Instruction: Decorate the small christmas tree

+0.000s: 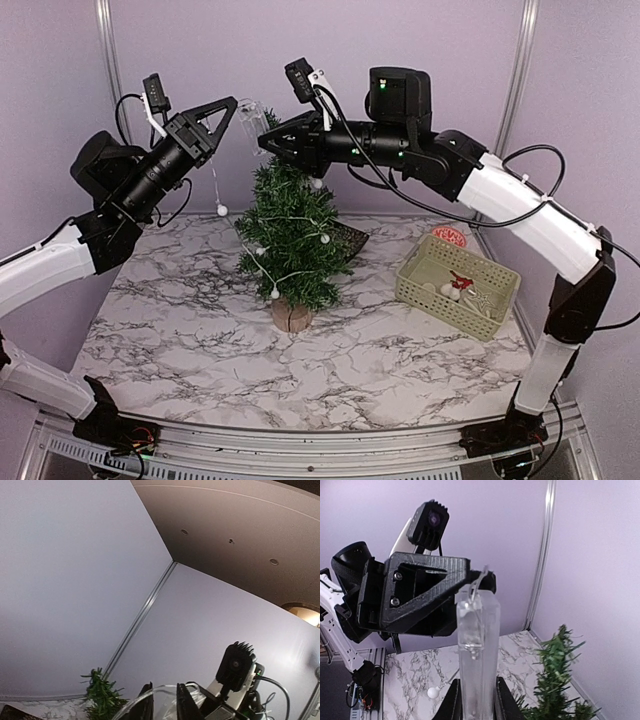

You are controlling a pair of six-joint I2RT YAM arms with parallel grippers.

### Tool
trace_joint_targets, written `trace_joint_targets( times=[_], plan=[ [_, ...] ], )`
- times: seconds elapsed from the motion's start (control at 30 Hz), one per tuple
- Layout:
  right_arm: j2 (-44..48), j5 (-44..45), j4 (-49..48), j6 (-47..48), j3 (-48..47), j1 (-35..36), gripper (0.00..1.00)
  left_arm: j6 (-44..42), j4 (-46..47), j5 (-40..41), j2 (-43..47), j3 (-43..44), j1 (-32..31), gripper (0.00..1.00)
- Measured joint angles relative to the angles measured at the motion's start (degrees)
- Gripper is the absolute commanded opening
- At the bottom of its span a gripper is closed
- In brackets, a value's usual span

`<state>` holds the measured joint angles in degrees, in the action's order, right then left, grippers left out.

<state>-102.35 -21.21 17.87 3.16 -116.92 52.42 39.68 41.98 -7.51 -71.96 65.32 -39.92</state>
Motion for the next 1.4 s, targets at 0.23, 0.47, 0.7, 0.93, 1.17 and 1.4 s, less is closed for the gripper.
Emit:
trace_joint_targets(
  times=[0.23, 0.47, 0.7, 0.93, 1.17, 1.4],
  plan=[
    [-1.0, 4.1, -0.9, 0.6, -7.6, -2.0, 0.00, -0.9, 2.8, 3.1, -2.9, 2.7, 2.4, 0.69],
    [-4.9, 5.9, -2.1, 0.6, -15.1, -2.6, 0.00, -2.0, 2.9, 3.5, -1.6, 2.2, 4.2, 0.63],
    [-8.6, 6.0, -1.4, 0.6, -16.5, -2.9, 0.00, -9.6, -3.1, -2.2, 0.7, 2.0, 4.9, 0.52],
    [-9.1, 5.7, -0.7, 1.4, -17.4, -2.9, 0.00, -16.2, -9.2, -8.1, 4.7, -3.0, 4.8, 0.53],
    [-9.1, 5.3, -0.7, 1.5, -19.0, -2.9, 0.00, -20.3, -14.1, -10.5, 4.5, -4.4, 4.8, 0.50],
    [-9.1, 5.2, -0.7, 1.6, -19.0, -2.9, 0.00, -21.7, -15.5, -12.5, 0.9, -3.3, 4.8, 0.45]
  ],
)
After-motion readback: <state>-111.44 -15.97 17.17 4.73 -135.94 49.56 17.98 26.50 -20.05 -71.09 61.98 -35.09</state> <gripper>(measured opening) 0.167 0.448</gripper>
